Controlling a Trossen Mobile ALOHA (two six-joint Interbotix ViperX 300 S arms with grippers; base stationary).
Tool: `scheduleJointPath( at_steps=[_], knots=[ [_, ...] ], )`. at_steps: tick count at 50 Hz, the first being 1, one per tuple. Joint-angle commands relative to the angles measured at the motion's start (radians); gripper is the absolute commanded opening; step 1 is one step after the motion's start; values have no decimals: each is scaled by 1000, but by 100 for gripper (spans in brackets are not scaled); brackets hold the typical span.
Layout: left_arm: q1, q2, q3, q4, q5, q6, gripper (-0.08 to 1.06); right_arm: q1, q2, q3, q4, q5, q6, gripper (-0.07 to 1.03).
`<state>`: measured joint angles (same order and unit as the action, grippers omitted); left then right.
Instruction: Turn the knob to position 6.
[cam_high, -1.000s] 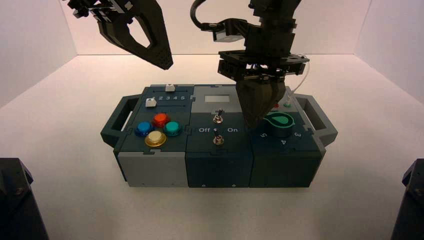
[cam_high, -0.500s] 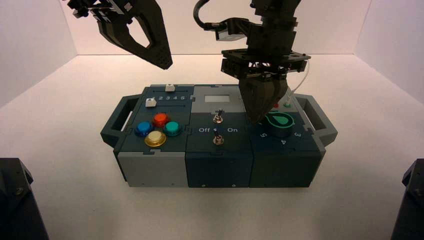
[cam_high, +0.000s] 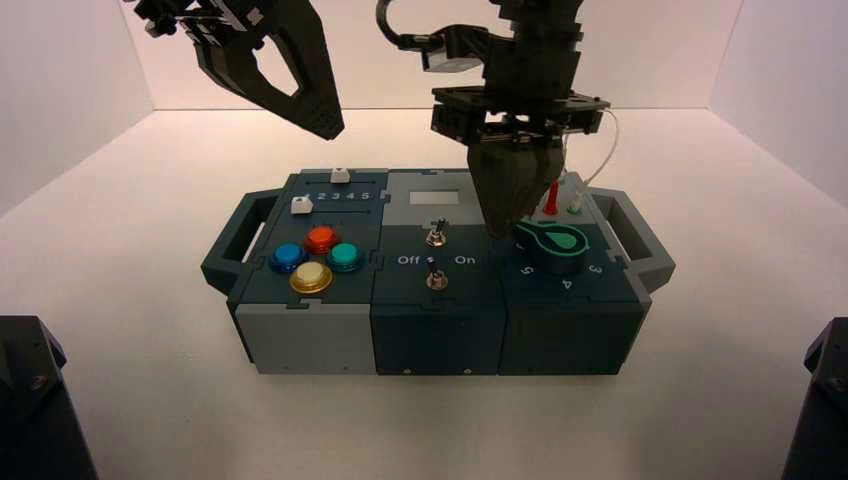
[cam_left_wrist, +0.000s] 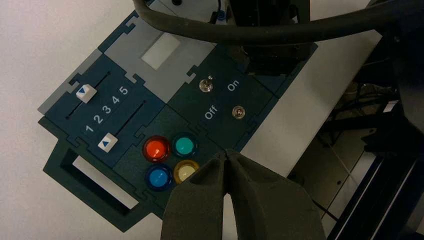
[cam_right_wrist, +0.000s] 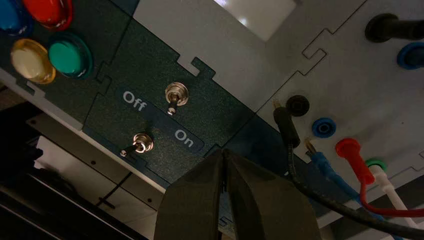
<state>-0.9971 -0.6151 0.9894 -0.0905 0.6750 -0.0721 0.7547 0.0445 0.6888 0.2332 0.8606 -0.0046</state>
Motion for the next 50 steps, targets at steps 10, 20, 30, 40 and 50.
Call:
scheduleJointPath(
  at_steps=[10, 20, 30, 40, 50],
  knots=[
    [2, -6, -8, 14, -3, 2, -3, 3, -66, 0, 2, 40, 35, -2],
    [6, -6, -8, 20, -3, 2, -3, 2, -117, 26, 2, 51, 46, -2],
    [43, -9, -8, 32, 9, 2, -3, 3, -153, 67, 0, 66, 49, -2],
    [104, -29, -5, 61, 38, 0, -3, 2, -186, 87, -41, 74, 46, -2],
    [126, -81, 3, 71, 72, -14, -3, 3, -198, 89, -51, 61, 46, -2]
  ],
)
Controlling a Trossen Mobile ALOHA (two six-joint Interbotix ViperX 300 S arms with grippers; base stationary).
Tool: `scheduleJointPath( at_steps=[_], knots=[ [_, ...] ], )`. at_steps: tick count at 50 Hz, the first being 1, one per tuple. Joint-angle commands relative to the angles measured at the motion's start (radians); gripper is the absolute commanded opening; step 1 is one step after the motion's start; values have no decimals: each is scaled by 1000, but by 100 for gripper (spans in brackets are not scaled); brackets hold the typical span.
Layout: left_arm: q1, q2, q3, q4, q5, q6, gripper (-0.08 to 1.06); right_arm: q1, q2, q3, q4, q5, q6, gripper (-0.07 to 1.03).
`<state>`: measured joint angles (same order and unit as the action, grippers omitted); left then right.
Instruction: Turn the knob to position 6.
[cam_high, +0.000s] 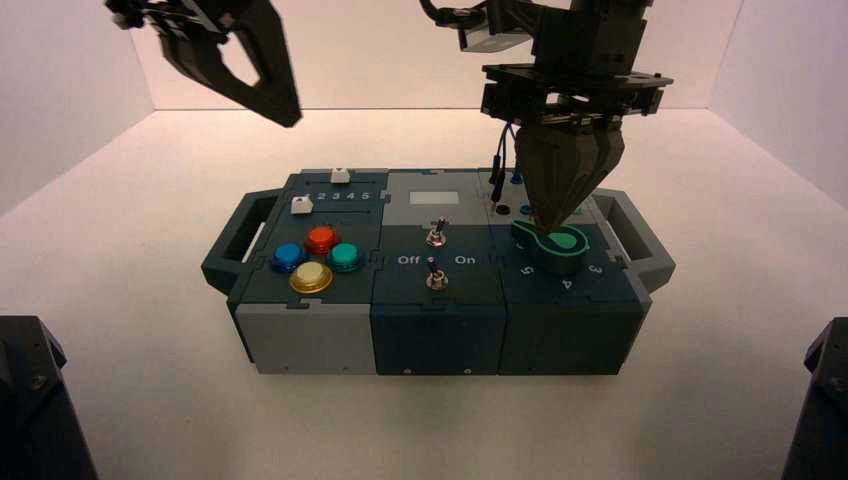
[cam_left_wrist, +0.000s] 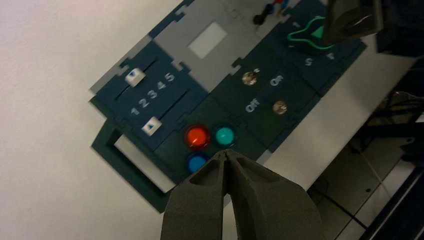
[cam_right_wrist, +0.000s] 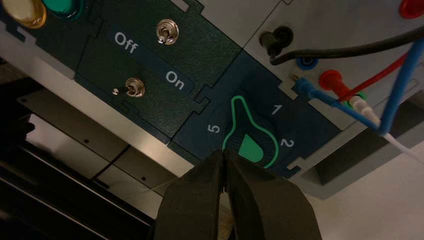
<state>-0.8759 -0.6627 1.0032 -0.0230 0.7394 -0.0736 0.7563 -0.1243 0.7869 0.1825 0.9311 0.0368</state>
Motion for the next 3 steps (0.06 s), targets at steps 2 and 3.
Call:
scheduleJointPath(
  at_steps=[2, 3],
  knots=[
    [5, -41, -11, 3, 12, -17, -3, 2, -34, -8, 0, -12, 3, -2],
    [6, -46, -9, 3, 14, -18, -3, 2, -37, -8, 0, -12, 3, -2]
  ],
)
